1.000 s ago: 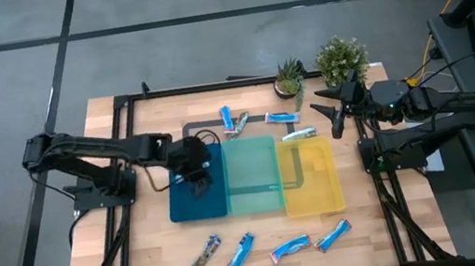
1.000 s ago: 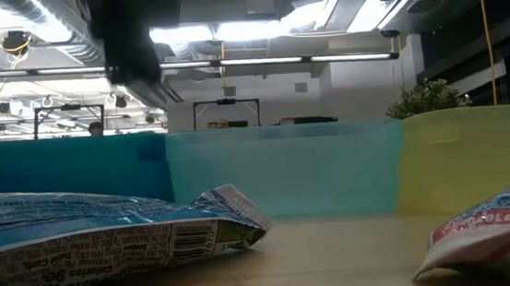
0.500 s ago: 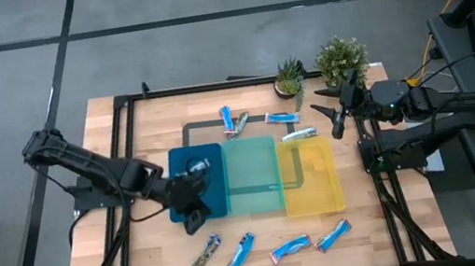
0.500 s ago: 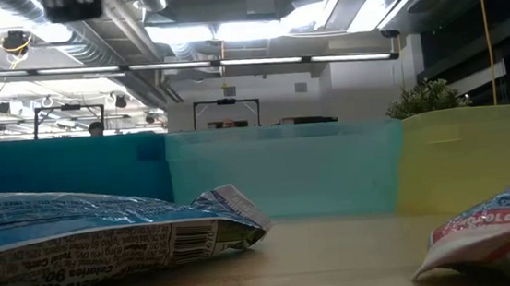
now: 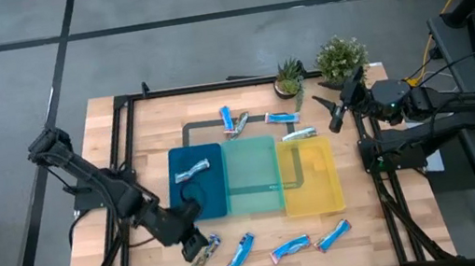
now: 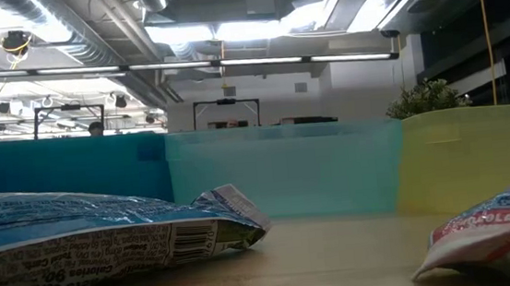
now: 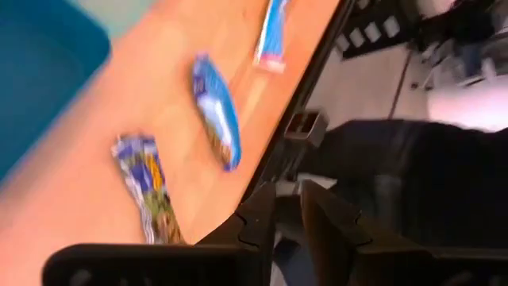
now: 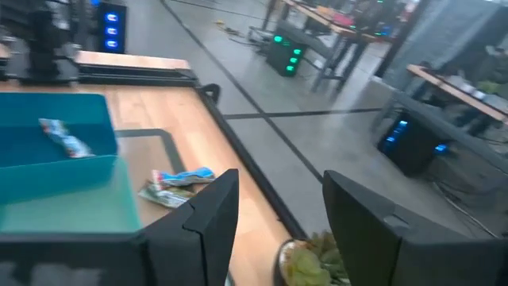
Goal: Pick and place Granola Bars by type
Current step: Put the left blue granola bar into the green bin
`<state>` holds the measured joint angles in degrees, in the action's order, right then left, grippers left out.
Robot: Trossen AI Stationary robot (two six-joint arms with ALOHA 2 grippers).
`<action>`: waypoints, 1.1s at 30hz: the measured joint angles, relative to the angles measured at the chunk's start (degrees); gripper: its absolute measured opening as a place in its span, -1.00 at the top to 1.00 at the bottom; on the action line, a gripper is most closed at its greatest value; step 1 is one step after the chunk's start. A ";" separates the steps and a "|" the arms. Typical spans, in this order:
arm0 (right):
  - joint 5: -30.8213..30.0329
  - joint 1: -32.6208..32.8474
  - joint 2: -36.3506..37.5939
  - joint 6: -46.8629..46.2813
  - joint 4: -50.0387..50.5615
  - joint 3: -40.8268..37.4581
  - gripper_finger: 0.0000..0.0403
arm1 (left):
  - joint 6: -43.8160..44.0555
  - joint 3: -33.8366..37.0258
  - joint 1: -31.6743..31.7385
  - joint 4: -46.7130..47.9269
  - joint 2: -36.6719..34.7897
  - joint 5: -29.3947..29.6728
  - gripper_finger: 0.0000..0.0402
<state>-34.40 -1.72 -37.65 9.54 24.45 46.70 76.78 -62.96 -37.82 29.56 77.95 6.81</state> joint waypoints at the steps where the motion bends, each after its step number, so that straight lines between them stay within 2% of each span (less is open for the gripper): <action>1: -0.74 0.02 0.00 0.00 0.00 0.00 0.08 | 1.14 0.00 -0.55 -0.26 1.27 -0.84 0.74; 11: -2.09 0.02 0.00 3.91 -0.09 0.00 0.08 | 10.80 0.00 -3.53 -2.42 14.15 -9.84 0.79; 15: -2.07 0.01 0.00 5.71 -1.06 0.00 0.08 | 13.83 0.00 -3.50 -2.31 17.00 -10.22 0.77; 18: -2.07 0.01 -0.01 5.95 -1.11 0.01 0.08 | 14.61 0.02 -3.50 -1.95 18.70 -8.43 0.73; 22: -2.06 0.01 0.00 5.97 -1.11 0.01 0.08 | 14.60 0.02 -3.34 -2.32 19.84 -7.86 0.56; 29: -2.04 0.01 -0.01 5.97 -1.11 0.02 0.08 | 14.61 0.02 -3.34 0.23 19.98 -5.51 0.08; 33: -2.03 0.01 0.00 5.97 -1.07 0.02 0.08 | 14.60 0.02 -3.32 1.76 19.98 -4.82 -0.09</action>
<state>-36.42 -1.70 -37.65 15.51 23.38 46.72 91.38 -62.94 -41.15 31.32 97.93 1.99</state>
